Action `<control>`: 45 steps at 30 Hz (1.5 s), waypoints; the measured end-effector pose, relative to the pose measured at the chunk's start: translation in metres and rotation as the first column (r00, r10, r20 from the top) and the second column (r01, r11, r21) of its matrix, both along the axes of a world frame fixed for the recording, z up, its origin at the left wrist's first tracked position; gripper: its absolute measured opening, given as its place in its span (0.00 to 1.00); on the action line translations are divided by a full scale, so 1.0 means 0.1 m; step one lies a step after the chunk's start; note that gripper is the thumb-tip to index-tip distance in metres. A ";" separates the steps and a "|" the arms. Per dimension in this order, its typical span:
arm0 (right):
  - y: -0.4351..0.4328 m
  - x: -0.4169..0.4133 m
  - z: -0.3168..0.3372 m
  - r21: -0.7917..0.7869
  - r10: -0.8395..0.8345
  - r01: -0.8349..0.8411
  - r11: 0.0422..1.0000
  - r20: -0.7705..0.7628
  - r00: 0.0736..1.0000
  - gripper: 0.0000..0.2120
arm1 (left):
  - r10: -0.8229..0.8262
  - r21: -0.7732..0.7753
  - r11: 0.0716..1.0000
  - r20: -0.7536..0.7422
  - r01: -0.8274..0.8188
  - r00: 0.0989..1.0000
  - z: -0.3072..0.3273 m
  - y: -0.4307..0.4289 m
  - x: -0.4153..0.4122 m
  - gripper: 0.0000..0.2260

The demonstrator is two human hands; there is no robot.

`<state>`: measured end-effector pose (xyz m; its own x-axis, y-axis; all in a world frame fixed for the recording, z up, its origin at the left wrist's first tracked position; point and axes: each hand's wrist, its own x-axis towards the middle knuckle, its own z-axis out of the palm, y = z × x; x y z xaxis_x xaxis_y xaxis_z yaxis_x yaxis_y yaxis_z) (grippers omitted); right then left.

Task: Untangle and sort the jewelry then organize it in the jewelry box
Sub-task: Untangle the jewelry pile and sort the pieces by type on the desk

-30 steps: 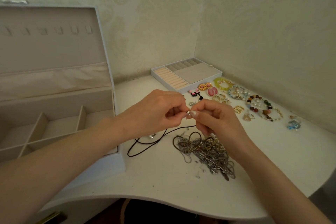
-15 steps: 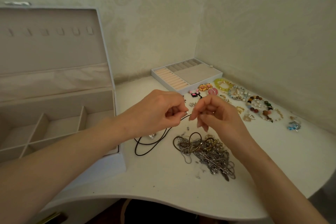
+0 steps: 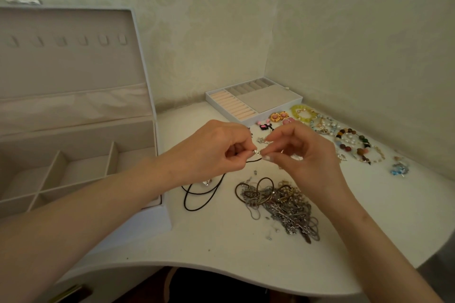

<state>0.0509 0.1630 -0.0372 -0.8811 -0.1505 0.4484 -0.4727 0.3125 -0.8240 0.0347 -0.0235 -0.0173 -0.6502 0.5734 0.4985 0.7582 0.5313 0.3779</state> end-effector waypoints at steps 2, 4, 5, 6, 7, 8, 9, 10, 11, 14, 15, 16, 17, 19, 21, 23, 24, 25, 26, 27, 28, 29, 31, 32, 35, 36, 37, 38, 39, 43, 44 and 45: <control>0.00 -0.01 0.01 -0.035 0.009 -0.008 0.999 0.022 1.000 0.14 | -0.002 0.000 1.000 -0.002 0.002 1.000 0.00 0.00 0.00 0.04; 0.01 -0.02 0.01 -0.070 0.032 -0.029 0.997 0.042 0.999 0.12 | -0.001 -0.003 1.000 -0.006 0.001 1.000 0.00 0.00 0.00 0.03; 0.01 -0.03 0.01 -0.085 0.046 -0.042 0.996 0.045 0.998 0.12 | 0.000 -0.004 1.000 -0.008 -0.001 1.000 0.00 0.00 0.00 0.03; 0.01 -0.03 0.00 -0.097 0.058 -0.054 0.994 0.043 0.997 0.13 | 0.000 -0.003 1.000 -0.009 0.000 1.000 0.00 0.00 0.00 0.03; 0.01 -0.04 0.00 -0.109 0.068 -0.063 0.992 0.040 0.997 0.13 | 0.000 0.000 1.000 -0.011 0.000 1.000 0.00 0.00 0.00 0.03; 0.01 -0.04 0.00 -0.123 0.074 -0.069 0.990 0.038 0.997 0.14 | -0.001 0.005 1.000 -0.012 0.001 1.000 0.00 0.00 0.00 0.03; 0.00 -0.05 0.00 -0.138 0.079 -0.073 0.988 0.038 0.996 0.15 | 0.000 0.010 1.000 -0.010 0.000 1.000 0.00 0.00 0.00 0.03; 0.00 -0.05 0.00 -0.153 0.081 -0.074 0.985 0.040 0.996 0.15 | 0.000 0.012 1.000 -0.009 0.000 1.000 0.00 0.01 0.00 0.03; 0.00 -0.05 0.00 -0.163 0.079 -0.071 0.984 0.043 0.996 0.16 | 0.000 0.012 1.000 -0.009 0.000 1.000 0.00 0.01 0.00 0.03; -0.03 -0.05 0.00 -0.152 0.048 -0.044 0.987 0.028 0.998 0.17 | 0.000 0.007 1.000 -0.016 0.000 1.000 -0.01 0.01 -0.01 0.03; -0.03 -0.04 0.00 -0.140 0.038 -0.034 0.990 0.022 0.999 0.17 | 0.000 0.007 1.000 -0.017 0.000 1.000 -0.01 0.01 -0.01 0.03; -0.04 -0.04 0.00 -0.125 0.029 -0.027 0.992 0.016 0.999 0.17 | 0.000 0.009 1.000 -0.019 0.000 1.000 -0.01 0.01 -0.01 0.03; -0.04 -0.04 0.00 -0.109 0.023 -0.022 0.994 0.010 1.000 0.17 | 0.001 0.011 1.000 -0.022 0.000 1.000 -0.01 0.01 -0.01 0.03; -0.05 -0.03 0.00 -0.077 0.016 -0.016 0.997 -0.009 1.000 0.16 | -0.001 0.009 1.000 -0.032 0.001 0.999 -0.02 0.01 -0.02 0.03; -0.06 -0.03 0.00 -0.057 0.004 -0.006 0.998 -0.031 1.000 0.16 | -0.002 -0.002 1.000 -0.043 0.002 0.999 -0.02 0.02 -0.03 0.03; -0.06 -0.02 -0.01 -0.051 -0.008 0.005 0.999 -0.056 0.998 0.16 | -0.004 -0.019 1.000 -0.075 0.002 0.997 -0.02 0.02 -0.03 0.02; -0.06 -0.02 -0.01 -0.049 -0.011 0.007 0.999 -0.069 0.998 0.16 | -0.004 -0.030 1.000 -0.097 0.001 0.995 -0.03 0.02 -0.04 0.02; -0.06 -0.02 -0.01 -0.042 -0.013 0.009 0.999 -0.085 0.996 0.17 | -0.002 -0.042 0.999 -0.116 -0.003 0.993 -0.03 0.02 -0.04 0.02; -0.07 -0.01 -0.02 -0.028 -0.016 0.013 1.000 -0.105 0.994 0.17 | 0.001 -0.053 0.999 -0.134 -0.008 0.991 -0.03 0.02 -0.05 0.02; -0.08 -0.01 -0.02 -0.010 -0.018 0.017 1.000 -0.125 0.992 0.17 | 0.002 -0.064 0.998 -0.152 -0.012 0.988 -0.04 0.01 -0.06 0.03; -0.08 0.00 -0.02 0.006 -0.020 0.021 1.000 -0.141 0.990 0.16 | -0.002 -0.076 0.997 -0.165 -0.011 0.986 -0.04 0.01 -0.07 0.03; -0.09 0.00 -0.02 0.016 -0.023 0.025 1.000 -0.153 0.988 0.16 | -0.008 -0.088 0.996 -0.176 -0.007 0.984 -0.05 0.01 -0.08 0.04; -0.09 0.01 -0.02 0.010 -0.032 0.034 0.999 -0.154 0.987 0.16 | -0.022 -0.112 0.994 -0.194 0.000 0.981 -0.05 0.00 -0.09 0.05; -0.09 0.01 -0.02 0.000 -0.035 0.036 0.999 -0.148 0.988 0.17 | -0.025 -0.125 0.992 -0.206 -0.001 0.978 -0.06 0.00 -0.09 0.05; -0.09 0.02 -0.02 -0.001 -0.048 0.048 0.999 -0.154 0.987 0.17 | -0.020 -0.171 0.985 -0.258 -0.025 0.966 -0.06 0.00 -0.10 0.07; -0.09 0.02 -0.02 0.002 -0.053 0.054 0.999 -0.156 0.986 0.17 | -0.022 -0.190 0.981 -0.278 -0.033 0.960 -0.06 0.00 -0.10 0.07; -0.09 0.02 -0.02 0.003 -0.059 0.060 0.998 -0.153 0.986 0.17 | -0.028 -0.208 0.977 -0.296 -0.036 0.955 -0.06 0.01 -0.10 0.08; -0.09 0.02 -0.02 0.005 -0.065 0.066 0.998 -0.151 0.986 0.17 | -0.038 -0.221 0.975 -0.310 -0.034 0.950 -0.06 0.01 -0.09 0.08; -0.10 0.03 -0.02 0.007 -0.070 0.071 0.997 -0.148 0.987 0.16 | -0.048 -0.228 0.973 -0.320 -0.028 0.946 -0.05 0.01 -0.08 0.08; -0.11 0.03 -0.03 -0.002 -0.087 0.087 0.996 -0.153 0.984 0.17 | -0.060 -0.238 0.971 -0.335 -0.023 0.940 -0.04 0.02 -0.06 0.10; -0.11 0.03 -0.04 -0.009 -0.087 0.087 0.996 -0.159 0.983 0.18 | -0.058 -0.241 0.970 -0.339 -0.027 0.939 -0.04 0.02 -0.06 0.10; -0.11 0.03 -0.05 -0.015 -0.086 0.084 0.996 -0.163 0.983 0.19 | -0.056 -0.242 0.970 -0.341 -0.030 0.939 -0.04 0.02 -0.07 0.10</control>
<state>0.0535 0.1516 -0.0418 -0.8055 -0.0740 0.5880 -0.5730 0.3505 -0.7409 0.0280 -0.0218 -0.0215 -0.4562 0.7106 0.5356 0.8254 0.5629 -0.0437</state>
